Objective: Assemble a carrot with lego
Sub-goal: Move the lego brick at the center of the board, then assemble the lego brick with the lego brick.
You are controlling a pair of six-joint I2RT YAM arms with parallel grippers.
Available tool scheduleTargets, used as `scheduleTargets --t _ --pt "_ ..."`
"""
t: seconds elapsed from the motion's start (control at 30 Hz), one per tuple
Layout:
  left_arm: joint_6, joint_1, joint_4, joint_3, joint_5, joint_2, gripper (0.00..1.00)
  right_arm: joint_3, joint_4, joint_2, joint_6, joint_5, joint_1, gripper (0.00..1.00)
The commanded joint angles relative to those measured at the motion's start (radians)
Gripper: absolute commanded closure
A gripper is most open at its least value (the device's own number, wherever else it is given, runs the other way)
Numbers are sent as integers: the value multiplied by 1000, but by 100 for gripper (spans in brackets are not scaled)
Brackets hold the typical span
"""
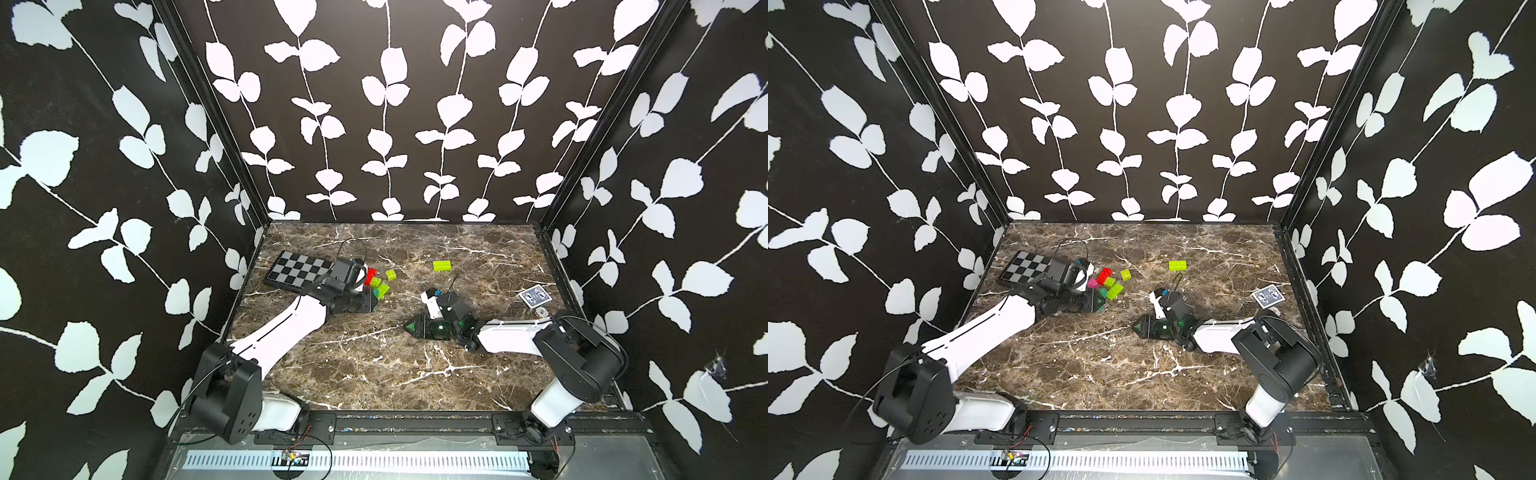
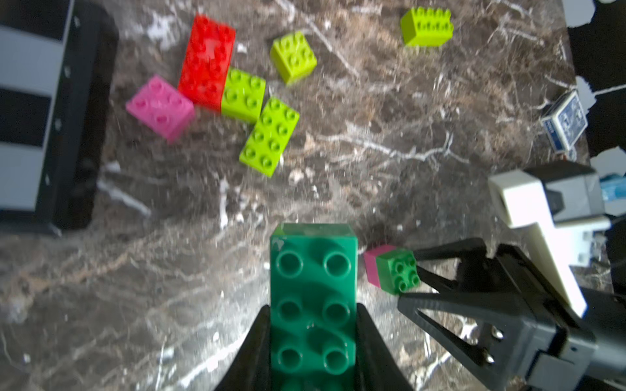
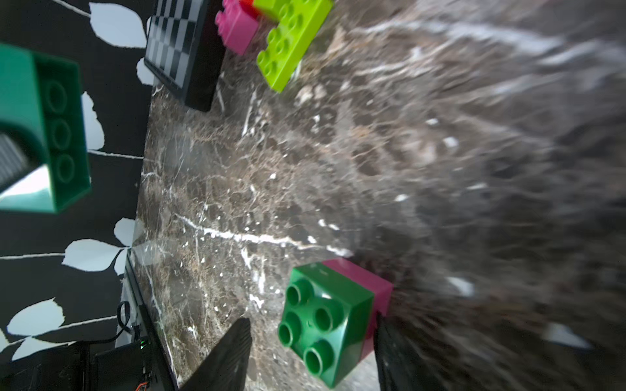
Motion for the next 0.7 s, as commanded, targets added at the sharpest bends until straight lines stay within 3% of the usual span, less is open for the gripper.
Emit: scheduleTargets --t 0.0,0.17,0.37,0.47,0.67 --pt "-100 -42 -35 -46 -43 -69 90 -21 142 -4 69 29 8 39" --pt "-213 -193 -79 -59 -168 -94 93 -94 76 -134 45 64 -71 35" --pt "-348 -365 -133 6 -325 -34 100 -76 -176 -268 -118 99 -215 34" --pt "-388 -417 -138 67 -352 28 100 -79 -182 -271 -138 71 -284 34" --pt "-442 -472 -326 280 -429 221 100 -103 -154 -269 -141 13 -373 34"
